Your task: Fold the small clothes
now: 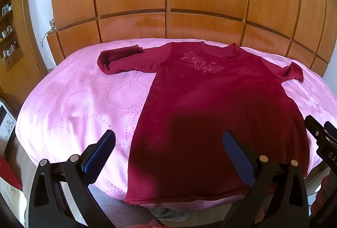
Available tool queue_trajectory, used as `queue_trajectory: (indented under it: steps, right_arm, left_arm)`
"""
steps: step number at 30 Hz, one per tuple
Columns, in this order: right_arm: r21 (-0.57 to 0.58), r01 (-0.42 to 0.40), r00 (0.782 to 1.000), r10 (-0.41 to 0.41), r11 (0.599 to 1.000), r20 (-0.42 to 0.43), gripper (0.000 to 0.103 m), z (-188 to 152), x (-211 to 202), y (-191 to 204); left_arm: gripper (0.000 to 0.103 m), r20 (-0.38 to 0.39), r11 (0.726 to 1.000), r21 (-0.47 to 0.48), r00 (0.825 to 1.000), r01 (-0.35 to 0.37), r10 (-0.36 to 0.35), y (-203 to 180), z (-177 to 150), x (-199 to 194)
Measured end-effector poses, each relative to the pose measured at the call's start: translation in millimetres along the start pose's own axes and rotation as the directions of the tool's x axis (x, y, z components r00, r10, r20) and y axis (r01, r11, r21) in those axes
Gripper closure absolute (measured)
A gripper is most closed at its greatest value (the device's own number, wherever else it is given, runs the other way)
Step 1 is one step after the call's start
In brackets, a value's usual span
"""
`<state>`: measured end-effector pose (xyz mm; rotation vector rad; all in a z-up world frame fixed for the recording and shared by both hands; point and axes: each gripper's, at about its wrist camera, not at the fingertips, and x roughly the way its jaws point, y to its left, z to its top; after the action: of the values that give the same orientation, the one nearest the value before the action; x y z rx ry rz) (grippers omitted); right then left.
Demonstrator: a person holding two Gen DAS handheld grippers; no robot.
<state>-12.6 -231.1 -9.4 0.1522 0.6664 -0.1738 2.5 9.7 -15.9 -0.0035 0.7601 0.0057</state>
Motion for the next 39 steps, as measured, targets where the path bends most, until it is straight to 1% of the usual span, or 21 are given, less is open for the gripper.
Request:
queue_trajectory:
  steps: [21,30,34,35,36,37,38,39]
  right_arm:
    - [-0.002,-0.001,1.0,0.001,1.0,-0.004,0.003,-0.3,0.6,-0.4]
    - [0.013,-0.008,1.0,0.008,1.0,-0.012,0.003,-0.7,5.7,-2.8]
    - [0.027,-0.033,0.999,0.033,0.999,0.003,0.003,2.3,7.2,-9.3]
    - [0.024,-0.064,0.998,0.063,0.998,0.017,0.003,3.2,8.4,-11.3]
    - [0.019,-0.093,0.995,0.093,0.995,0.021,0.003,4.4,10.5,-11.9]
    - [0.013,-0.145,0.989,0.144,0.989,0.021,0.003,5.3,14.4,-13.4]
    - [0.019,-0.198,0.98,0.198,0.98,0.014,0.003,5.6,19.7,-15.8]
    - [0.05,-0.243,0.97,0.244,0.969,-0.014,0.003,4.9,28.5,-20.8]
  left_arm:
    - [0.002,-0.014,1.0,-0.003,1.0,-0.003,0.003,0.9,1.8,3.3]
    - [0.002,-0.042,1.0,-0.011,0.999,0.012,-0.012,4.5,1.4,13.3]
    - [0.002,-0.08,0.997,-0.024,0.994,0.072,-0.074,8.2,-0.1,22.1]
    - [0.002,-0.088,0.995,-0.029,0.991,0.094,-0.096,9.0,-0.4,24.2]
    - [0.002,-0.098,0.99,-0.038,0.986,0.134,-0.137,10.9,-1.5,26.7]
    - [0.002,-0.104,0.983,-0.052,0.978,0.177,-0.181,13.5,-2.7,28.3]
    - [0.002,-0.104,0.969,-0.082,0.965,0.233,-0.241,18.4,-4.4,30.5]
    - [0.002,-0.099,0.959,-0.108,0.957,0.262,-0.272,21.7,-5.2,32.2]
